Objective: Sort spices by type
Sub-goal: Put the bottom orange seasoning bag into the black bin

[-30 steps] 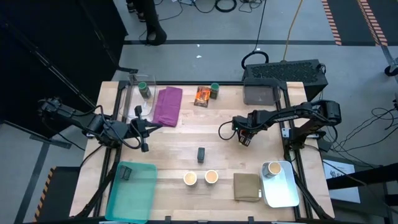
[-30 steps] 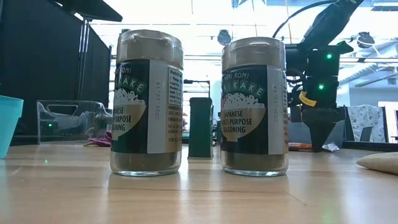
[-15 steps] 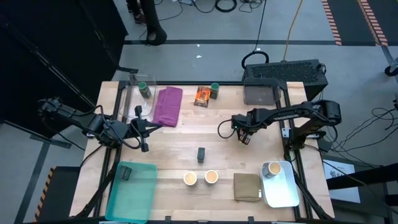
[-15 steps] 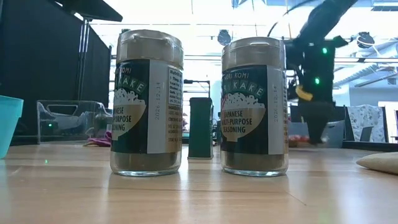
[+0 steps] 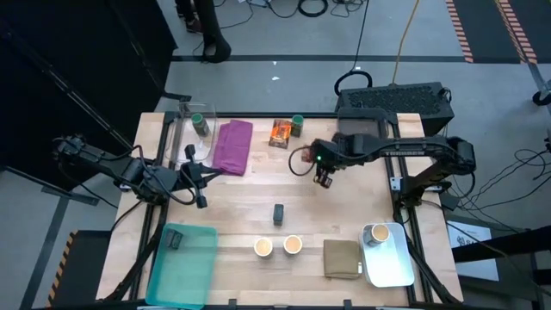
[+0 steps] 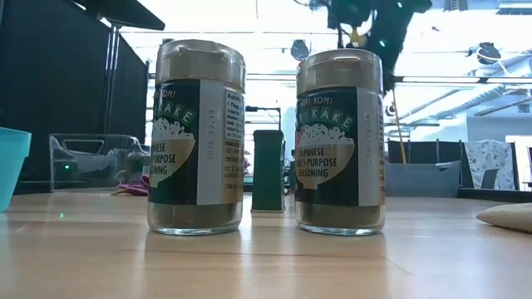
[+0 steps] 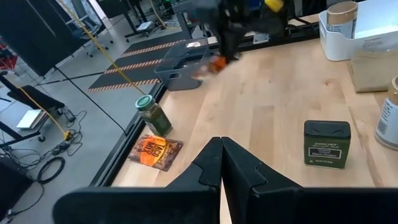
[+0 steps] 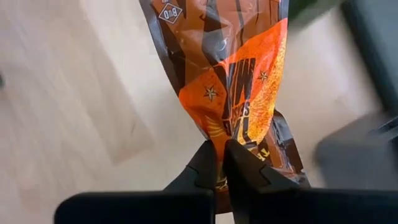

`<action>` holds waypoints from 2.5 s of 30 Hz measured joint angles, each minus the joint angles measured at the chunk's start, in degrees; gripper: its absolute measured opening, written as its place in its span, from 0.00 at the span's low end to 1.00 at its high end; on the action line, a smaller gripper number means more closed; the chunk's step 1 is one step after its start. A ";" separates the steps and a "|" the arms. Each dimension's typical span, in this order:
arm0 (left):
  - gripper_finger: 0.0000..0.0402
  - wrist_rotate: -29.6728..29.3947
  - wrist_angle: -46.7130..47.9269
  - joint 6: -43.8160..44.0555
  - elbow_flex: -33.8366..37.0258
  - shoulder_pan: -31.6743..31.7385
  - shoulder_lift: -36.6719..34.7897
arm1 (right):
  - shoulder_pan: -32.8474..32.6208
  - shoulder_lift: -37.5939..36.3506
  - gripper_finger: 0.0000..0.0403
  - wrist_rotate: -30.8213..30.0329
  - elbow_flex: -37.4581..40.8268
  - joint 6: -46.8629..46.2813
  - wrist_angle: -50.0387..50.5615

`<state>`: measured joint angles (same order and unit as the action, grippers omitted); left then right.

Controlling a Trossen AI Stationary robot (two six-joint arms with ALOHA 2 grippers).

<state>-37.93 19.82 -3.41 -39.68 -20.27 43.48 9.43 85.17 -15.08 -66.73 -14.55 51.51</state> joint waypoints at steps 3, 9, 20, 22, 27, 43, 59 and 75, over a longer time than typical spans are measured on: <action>0.03 -0.25 -0.01 0.01 0.00 0.00 -0.02 | 1.17 0.00 0.01 -4.45 -5.06 0.35 3.54; 0.03 -0.35 -0.01 0.01 0.00 0.00 0.00 | 7.38 -0.02 0.01 -9.07 -12.33 -5.33 10.71; 0.03 -0.40 -0.03 0.09 0.00 0.00 0.00 | 26.67 0.90 0.01 -8.80 -12.97 -16.56 18.71; 0.03 -0.40 -0.02 0.09 0.00 0.00 0.00 | 30.05 0.87 0.01 -8.76 -12.97 -17.59 19.63; 0.03 -0.40 -0.03 0.16 0.00 0.00 0.00 | 34.75 0.85 0.01 -7.99 -11.75 -20.29 19.80; 0.03 -0.42 -0.39 1.43 0.00 0.00 0.00 | 44.23 0.96 0.01 -5.11 2.36 -19.88 9.87; 0.03 -0.52 -0.89 1.19 0.00 0.00 0.00 | 45.27 0.92 0.01 -5.81 2.63 -18.82 7.08; 0.03 2.47 2.26 3.09 0.00 -0.04 0.00 | 45.25 0.87 0.01 -6.20 2.66 -18.20 6.92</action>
<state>-35.46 22.08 -0.32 -39.68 -20.32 43.48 54.68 86.04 -21.28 -64.07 -32.75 58.43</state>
